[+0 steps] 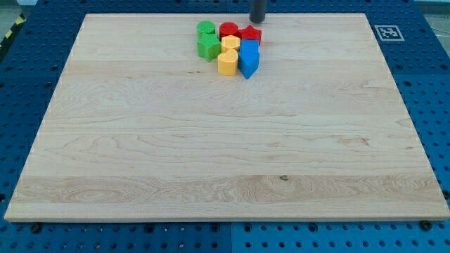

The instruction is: Move the yellow hexagon into the blue cube

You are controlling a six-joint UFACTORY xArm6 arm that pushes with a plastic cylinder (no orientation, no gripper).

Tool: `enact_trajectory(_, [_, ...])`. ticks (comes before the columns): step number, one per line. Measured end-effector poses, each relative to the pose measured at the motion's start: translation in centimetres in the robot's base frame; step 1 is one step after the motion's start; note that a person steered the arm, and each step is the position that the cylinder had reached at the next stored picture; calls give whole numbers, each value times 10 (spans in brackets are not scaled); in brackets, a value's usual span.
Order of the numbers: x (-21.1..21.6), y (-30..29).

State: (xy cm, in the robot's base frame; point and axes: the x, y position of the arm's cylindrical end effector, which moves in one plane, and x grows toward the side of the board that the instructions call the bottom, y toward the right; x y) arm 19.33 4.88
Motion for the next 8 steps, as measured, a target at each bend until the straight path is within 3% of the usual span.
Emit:
enact_trajectory(2, [5, -102])
enact_trajectory(3, [26, -105])
enact_trajectory(5, [100, -75])
enact_trajectory(6, [104, -26])
enact_trajectory(8, [120, -19])
